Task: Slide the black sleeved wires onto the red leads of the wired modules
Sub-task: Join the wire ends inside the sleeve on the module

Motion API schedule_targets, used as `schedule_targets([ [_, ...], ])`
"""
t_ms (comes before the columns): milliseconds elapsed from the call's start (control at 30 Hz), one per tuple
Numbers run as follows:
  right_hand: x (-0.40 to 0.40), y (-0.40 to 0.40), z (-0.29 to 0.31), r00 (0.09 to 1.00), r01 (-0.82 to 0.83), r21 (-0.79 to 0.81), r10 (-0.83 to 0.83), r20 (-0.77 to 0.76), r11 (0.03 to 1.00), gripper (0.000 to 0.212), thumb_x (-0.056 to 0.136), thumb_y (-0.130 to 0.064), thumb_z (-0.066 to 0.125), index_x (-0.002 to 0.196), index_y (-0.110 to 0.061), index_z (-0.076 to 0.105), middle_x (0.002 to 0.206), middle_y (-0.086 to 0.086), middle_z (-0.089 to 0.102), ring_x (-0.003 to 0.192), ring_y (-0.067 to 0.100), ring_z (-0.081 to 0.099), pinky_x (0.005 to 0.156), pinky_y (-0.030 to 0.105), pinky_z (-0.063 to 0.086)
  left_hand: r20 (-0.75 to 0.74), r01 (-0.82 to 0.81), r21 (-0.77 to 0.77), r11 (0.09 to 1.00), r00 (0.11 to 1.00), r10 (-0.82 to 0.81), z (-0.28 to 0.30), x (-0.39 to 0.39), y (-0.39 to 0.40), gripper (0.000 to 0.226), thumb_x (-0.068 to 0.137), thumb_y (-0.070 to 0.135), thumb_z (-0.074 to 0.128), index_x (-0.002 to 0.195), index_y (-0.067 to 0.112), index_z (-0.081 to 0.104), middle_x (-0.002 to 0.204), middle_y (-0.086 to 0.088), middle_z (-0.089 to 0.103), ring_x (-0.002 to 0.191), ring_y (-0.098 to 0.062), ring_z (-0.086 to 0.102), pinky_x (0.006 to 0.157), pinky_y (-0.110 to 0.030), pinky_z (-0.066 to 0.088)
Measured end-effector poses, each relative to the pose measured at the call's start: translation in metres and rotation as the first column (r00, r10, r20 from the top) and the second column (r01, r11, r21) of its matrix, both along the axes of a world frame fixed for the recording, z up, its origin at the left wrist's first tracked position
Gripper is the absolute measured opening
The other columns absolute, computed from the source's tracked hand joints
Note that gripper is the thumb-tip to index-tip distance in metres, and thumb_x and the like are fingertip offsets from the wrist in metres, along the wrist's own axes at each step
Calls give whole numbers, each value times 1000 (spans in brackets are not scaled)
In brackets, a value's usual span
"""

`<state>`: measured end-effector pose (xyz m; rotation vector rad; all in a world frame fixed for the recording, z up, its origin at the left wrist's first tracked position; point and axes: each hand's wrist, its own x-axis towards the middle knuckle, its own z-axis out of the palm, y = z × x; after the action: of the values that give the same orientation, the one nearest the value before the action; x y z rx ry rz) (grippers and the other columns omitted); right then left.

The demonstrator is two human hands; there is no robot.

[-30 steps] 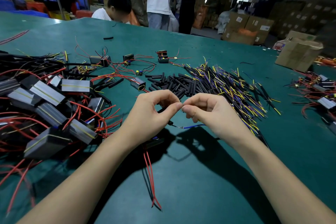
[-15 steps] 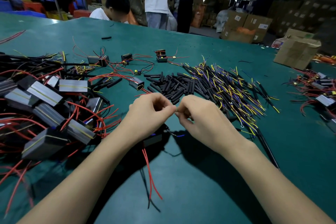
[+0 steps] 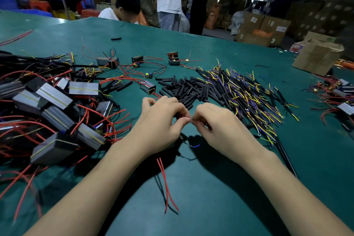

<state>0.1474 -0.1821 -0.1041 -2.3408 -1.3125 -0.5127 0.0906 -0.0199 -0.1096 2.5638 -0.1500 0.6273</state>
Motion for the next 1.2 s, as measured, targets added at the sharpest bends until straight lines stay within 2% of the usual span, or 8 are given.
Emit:
schedule_targets([
  [67, -4, 4, 1, 969, 9, -77, 11, 248, 997, 12, 83, 0, 63, 76, -3, 54, 71, 11, 52, 60, 32, 52, 48, 39, 45, -65, -20, -133, 991, 998, 12, 3, 0, -1, 20, 89, 29, 61, 72, 37, 53, 76, 20, 54, 93, -7, 54, 97, -37, 31],
  [133, -5, 7, 1, 943, -5, -72, 29, 333, 997, 14, 80, 3, 65, 73, -3, 54, 68, 12, 51, 58, 31, 52, 46, 36, 44, -126, -48, -263, 963, 992, 15, 5, 2, 1, 26, 87, 27, 63, 66, 37, 54, 71, 24, 57, 90, -10, 58, 100, -43, 37],
  [267, -4, 10, -1, 982, 73, 172, -40, -185, 982, 8, 90, -14, 64, 95, -8, 62, 70, -2, 55, 60, 10, 49, 62, 27, 43, -48, -76, -275, 958, 997, 65, 2, 1, 0, 24, 87, 25, 64, 67, 34, 55, 73, 21, 58, 88, -11, 59, 97, -38, 35],
  [400, 2, 6, -6, 753, 202, 230, 0, -658, 952, 16, 90, -22, 62, 84, -10, 72, 61, -3, 62, 54, 13, 48, 62, 28, 43, 62, -3, -176, 984, 998, 14, -4, 1, -2, 17, 88, 24, 63, 77, 34, 56, 81, 14, 58, 89, -5, 55, 90, -35, 27],
  [467, 3, 5, -5, 625, 219, 289, 93, -775, 932, 19, 91, -19, 61, 81, -6, 71, 61, -5, 61, 55, 10, 46, 58, 22, 42, 96, 17, -173, 985, 995, -1, -5, 2, -2, 13, 88, 28, 60, 77, 34, 57, 84, 11, 59, 88, -5, 54, 89, -36, 27],
  [667, 4, 1, -2, 499, 265, 370, 201, -843, 891, 10, 86, -19, 68, 79, -12, 72, 64, -5, 63, 57, 4, 52, 55, 12, 40, 125, 21, -154, 988, 992, -2, -7, 3, -2, 12, 89, 28, 61, 80, 35, 56, 84, 12, 58, 90, -6, 54, 85, -32, 25],
  [967, 8, 1, 1, 282, 339, 347, 257, -924, 875, 6, 81, -17, 69, 76, -13, 69, 63, -4, 64, 58, 7, 56, 62, 19, 37, 131, 23, -102, 994, 991, -9, -5, 2, -4, 10, 90, 23, 61, 84, 31, 58, 86, 12, 56, 89, -5, 51, 86, -31, 23],
  [1200, 9, -3, 11, 147, 228, 255, 226, -963, 940, 32, 75, -39, 59, 74, -12, 75, 76, 4, 70, 72, 15, 60, 72, 21, 46, 201, 42, -41, 998, 979, -33, -4, 2, -6, 4, 88, 21, 58, 87, 24, 61, 84, 13, 52, 85, -6, 49, 85, -32, 24],
])
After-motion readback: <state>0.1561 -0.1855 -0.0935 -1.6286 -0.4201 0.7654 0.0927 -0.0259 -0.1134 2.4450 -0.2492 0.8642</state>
